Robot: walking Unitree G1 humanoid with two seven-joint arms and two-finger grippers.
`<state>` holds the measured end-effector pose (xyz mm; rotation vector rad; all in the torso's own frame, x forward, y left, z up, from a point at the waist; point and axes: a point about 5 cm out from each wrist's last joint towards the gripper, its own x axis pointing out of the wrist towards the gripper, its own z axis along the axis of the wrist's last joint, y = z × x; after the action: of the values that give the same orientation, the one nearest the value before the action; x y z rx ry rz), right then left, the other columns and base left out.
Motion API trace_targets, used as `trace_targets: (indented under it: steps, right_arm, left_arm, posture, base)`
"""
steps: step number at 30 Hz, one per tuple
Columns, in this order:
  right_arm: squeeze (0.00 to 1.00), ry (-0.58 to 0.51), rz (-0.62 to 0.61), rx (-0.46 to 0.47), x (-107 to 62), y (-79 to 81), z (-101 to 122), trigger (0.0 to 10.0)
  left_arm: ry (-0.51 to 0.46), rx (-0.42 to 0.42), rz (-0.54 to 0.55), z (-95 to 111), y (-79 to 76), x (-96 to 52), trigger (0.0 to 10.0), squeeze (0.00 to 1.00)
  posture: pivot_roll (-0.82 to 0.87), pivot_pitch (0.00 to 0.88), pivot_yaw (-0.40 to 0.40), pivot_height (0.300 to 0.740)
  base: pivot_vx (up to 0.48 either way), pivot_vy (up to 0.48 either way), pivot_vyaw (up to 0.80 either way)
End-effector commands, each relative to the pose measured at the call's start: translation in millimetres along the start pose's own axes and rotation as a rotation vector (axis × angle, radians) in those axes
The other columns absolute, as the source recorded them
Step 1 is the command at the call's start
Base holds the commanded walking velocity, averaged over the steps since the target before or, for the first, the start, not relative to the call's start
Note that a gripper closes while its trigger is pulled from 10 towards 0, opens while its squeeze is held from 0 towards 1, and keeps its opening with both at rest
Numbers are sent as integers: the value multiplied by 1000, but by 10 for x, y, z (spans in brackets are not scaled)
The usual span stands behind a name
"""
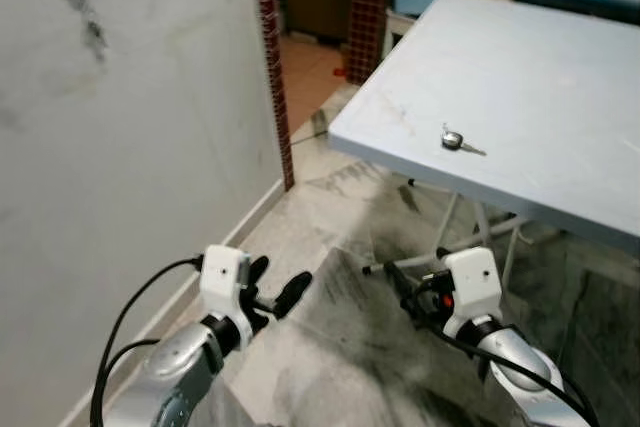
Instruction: Hang keys on a hook
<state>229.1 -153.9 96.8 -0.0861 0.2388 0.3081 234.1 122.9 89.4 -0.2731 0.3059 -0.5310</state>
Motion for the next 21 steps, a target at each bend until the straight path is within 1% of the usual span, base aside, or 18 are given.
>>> trace_targets:
  steps: [1,7,21]
  right_arm:
    - [0,10,-13,-8,-18,-45,-11,10000]
    - [0,14,-13,-11,-15,-41,-13,10000]
    - [0,15,-14,-15,-16,-35,-12,10000]
  left_arm:
    - [11,-3,-20,-21,-49,21,10000,0]
    - [14,-3,-21,-25,-47,21,10000,0]
    - [21,0,-23,-27,-46,21,10000,0]
  posture:
    - [-115,105,47,740]
    - [-115,105,47,740]
    - [-115,110,49,740]
  base:
    - [259,0,0]
    - [249,0,0]
    - [337,0,0]
